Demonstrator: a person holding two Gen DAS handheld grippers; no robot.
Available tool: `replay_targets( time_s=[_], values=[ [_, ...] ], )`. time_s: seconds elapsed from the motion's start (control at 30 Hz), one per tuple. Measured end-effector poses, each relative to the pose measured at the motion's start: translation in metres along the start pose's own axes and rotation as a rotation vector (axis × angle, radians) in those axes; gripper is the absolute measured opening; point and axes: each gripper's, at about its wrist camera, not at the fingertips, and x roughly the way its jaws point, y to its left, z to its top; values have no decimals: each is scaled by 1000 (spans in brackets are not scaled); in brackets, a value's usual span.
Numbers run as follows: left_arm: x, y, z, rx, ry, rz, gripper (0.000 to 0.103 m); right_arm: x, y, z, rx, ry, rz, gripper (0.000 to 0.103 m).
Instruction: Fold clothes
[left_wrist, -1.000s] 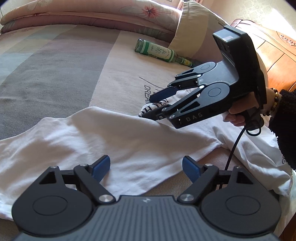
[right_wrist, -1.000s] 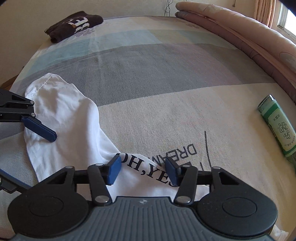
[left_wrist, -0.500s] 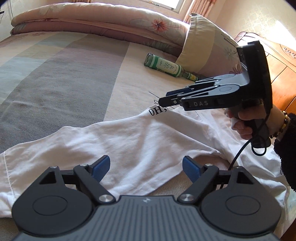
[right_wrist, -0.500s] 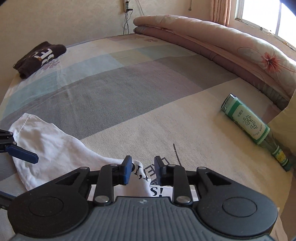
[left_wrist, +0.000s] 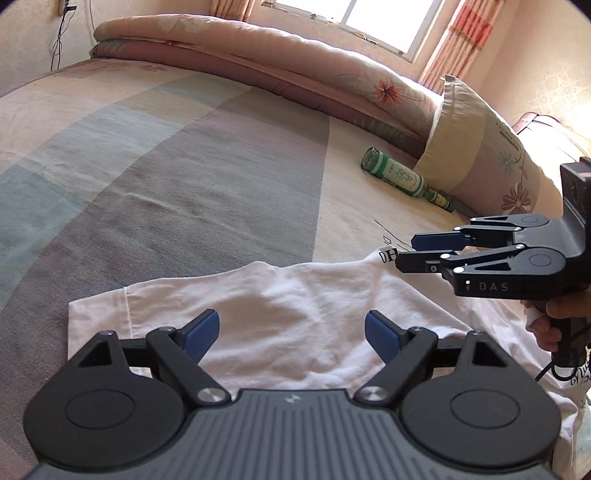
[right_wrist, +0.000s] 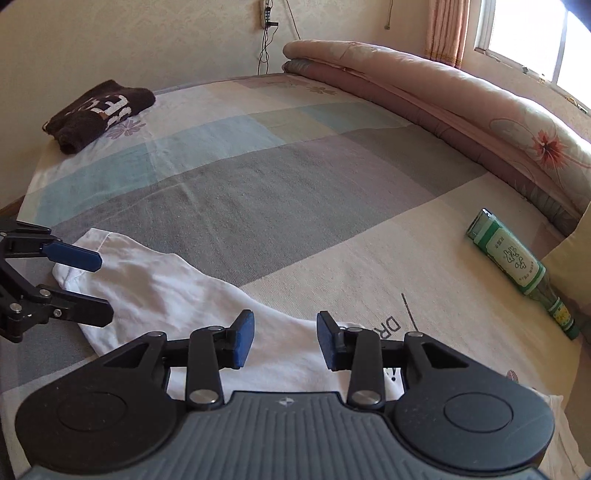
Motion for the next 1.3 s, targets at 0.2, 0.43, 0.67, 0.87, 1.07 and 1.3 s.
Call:
replay_targets(
  time_s=[0.2, 0.43, 0.67, 0.87, 1.07, 1.3],
  values=[
    [-9, 17, 5, -58, -25, -25, 86, 52, 18, 4, -7, 102, -53, 42],
    [-3, 14, 4, -37, -8, -40, 86, 17, 28, -19, -19, 67, -28, 42],
    [3, 8, 2, -18, 8, -18, 86, -16, -62, -22, 188, 39, -246, 42],
    [10, 3, 2, -6, 17, -16, 86, 2, -142, -41, 445, 138, -304, 43],
    [19, -7, 1, 23, 35, -17, 86, 42, -143, -41, 427, 160, -321, 55],
    [24, -9, 1, 27, 43, 3, 86, 47, -165, -25, 480, 99, -337, 60]
  ],
)
